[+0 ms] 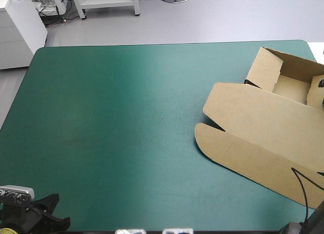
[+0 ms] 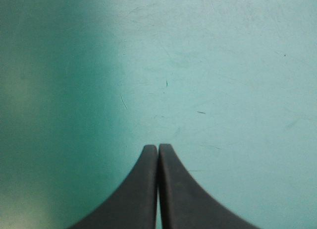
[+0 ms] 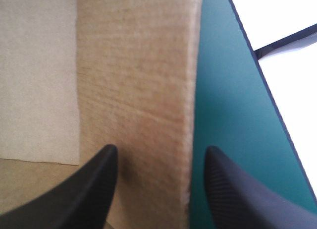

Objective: Fold the box

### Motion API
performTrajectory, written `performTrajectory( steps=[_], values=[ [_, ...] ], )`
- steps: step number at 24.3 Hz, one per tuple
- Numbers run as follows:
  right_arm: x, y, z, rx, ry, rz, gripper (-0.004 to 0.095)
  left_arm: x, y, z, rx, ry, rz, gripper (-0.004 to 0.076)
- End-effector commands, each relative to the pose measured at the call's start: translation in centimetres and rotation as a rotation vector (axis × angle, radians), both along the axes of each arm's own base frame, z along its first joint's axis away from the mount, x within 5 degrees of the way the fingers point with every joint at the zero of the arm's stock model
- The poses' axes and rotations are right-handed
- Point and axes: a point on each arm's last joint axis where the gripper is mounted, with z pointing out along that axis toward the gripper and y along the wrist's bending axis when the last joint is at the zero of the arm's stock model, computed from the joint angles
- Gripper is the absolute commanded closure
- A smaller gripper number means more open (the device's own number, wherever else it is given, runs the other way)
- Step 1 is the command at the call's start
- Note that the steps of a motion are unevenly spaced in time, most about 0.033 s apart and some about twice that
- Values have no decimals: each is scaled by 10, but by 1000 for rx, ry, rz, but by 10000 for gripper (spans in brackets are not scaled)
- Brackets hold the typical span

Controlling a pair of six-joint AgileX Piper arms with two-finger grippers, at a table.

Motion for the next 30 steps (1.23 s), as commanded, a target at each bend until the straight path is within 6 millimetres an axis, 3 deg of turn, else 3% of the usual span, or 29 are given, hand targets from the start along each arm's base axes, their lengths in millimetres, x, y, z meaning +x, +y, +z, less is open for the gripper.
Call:
performTrajectory(
  steps=[1,3,5,7,8,10,13,15,16,17,18,23,30],
  values=[
    [-9,3,30,-16,-65,7,151,3,-2,10,-25,-52,1,734],
    [-10,4,33,-14,-71,-8,70,3,-2,10,-25,-52,1,734],
    [-14,7,51,-32,-116,-23,57,3,-2,10,-25,-52,1,734],
    [-24,16,92,-68,-228,-21,58,4,-2,10,-26,-58,1,734],
    [-37,29,127,-64,-343,-8,63,4,-2,10,-26,-58,1,734],
    [-56,56,169,-45,-492,70,86,4,-2,10,-26,-58,1,734],
    [-72,87,198,-37,-585,139,137,4,-2,10,-26,-60,1,734],
    [-86,121,217,-55,-640,236,245,3,-2,10,-27,-58,0,734],
    [-92,145,224,-60,-659,317,357,3,-2,10,-27,-58,0,734],
    [-95,158,225,-60,-662,363,432,3,-2,10,-27,-58,0,734],
    [-100,181,225,-85,-650,442,578,3,-2,10,-27,-58,0,734],
    [-111,225,206,-108,-564,595,931,3,-2,10,-27,-58,0,734],
    [-136,253,158,-64,-447,737,923,3,-2,10,-27,-58,0,734]
  ],
)
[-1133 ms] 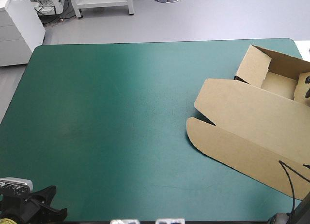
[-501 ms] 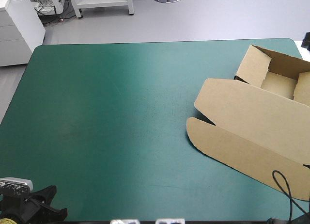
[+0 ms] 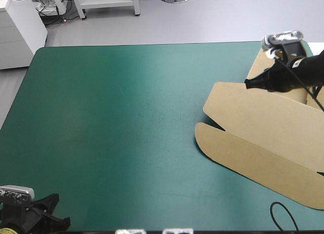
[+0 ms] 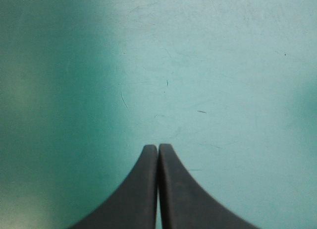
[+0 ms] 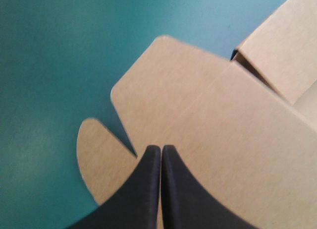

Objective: Fold the box

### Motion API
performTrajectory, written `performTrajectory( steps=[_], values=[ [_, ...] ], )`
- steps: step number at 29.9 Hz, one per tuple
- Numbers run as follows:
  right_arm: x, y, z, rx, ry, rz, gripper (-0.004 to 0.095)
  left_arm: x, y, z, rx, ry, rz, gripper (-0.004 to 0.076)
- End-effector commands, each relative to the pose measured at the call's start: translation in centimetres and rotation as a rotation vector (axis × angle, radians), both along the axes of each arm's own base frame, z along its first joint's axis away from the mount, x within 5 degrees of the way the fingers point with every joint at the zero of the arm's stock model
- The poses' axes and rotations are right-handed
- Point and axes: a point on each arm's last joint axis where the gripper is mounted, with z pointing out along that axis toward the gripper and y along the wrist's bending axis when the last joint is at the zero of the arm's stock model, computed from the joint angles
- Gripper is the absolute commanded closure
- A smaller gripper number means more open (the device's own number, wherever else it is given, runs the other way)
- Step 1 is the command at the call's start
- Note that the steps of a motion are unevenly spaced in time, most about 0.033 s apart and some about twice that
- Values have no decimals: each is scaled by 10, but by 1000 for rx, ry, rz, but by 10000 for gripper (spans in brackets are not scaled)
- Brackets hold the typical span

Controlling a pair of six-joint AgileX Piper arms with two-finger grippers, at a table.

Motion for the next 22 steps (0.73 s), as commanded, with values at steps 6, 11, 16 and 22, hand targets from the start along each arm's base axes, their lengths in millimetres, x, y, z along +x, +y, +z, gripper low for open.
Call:
performTrajectory(
  steps=[6,11,16,22],
  values=[
    [-69,-4,-30,-38,-125,-12,923,3,-2,10,-30,-57,-1,734],
    [-118,-9,-51,-26,-217,-37,924,3,-2,10,-30,-57,-1,734],
    [-158,-13,-75,-15,-303,-54,924,3,-2,10,-30,-57,-1,734],
    [-195,-17,-102,7,-451,-85,924,4,-2,10,-31,-59,-1,734]
  ],
)
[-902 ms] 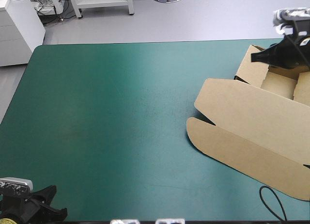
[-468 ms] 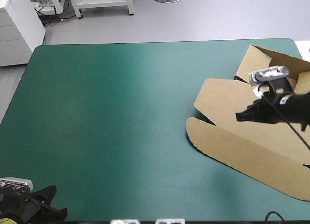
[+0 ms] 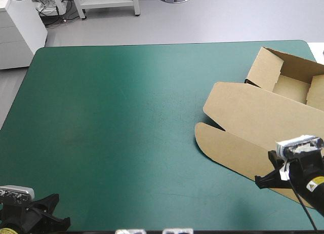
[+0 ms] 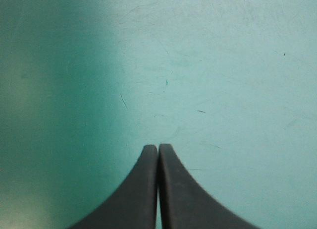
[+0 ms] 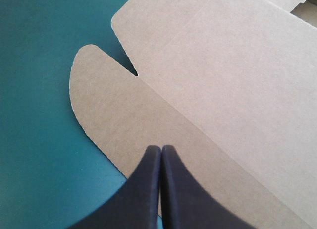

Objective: Fold the box

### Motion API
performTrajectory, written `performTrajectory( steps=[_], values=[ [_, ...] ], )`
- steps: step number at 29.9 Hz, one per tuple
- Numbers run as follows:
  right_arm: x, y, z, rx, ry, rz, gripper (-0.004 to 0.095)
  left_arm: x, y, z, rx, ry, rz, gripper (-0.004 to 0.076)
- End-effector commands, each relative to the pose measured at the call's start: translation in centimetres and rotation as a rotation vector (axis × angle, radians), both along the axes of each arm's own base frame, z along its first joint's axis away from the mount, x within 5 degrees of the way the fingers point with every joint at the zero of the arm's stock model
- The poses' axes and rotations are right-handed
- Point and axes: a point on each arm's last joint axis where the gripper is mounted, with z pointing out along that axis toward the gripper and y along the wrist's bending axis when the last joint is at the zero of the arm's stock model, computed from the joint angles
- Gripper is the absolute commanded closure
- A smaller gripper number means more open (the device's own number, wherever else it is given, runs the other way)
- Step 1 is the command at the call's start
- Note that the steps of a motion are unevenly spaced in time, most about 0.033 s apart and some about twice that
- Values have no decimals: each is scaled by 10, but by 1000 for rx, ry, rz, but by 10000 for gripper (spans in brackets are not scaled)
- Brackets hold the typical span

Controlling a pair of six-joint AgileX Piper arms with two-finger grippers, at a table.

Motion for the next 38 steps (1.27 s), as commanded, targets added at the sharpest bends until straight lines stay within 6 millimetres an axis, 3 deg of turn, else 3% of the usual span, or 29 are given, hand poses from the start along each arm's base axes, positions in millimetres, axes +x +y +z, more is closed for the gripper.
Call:
performTrajectory(
  steps=[1,10,17,38],
  values=[
    [-15,-2,-3,29,-168,-24,924,4,-2,10,-31,-59,-1,734],
    [-40,-5,-40,37,-230,-30,924,4,-2,12,-37,-75,-3,734],
    [-47,-6,-52,16,-247,-33,924,4,-2,12,-37,-75,-3,734],
    [-48,-8,-52,6,-259,-46,925,2,-1,8,-6,-26,-4,734]
  ],
)
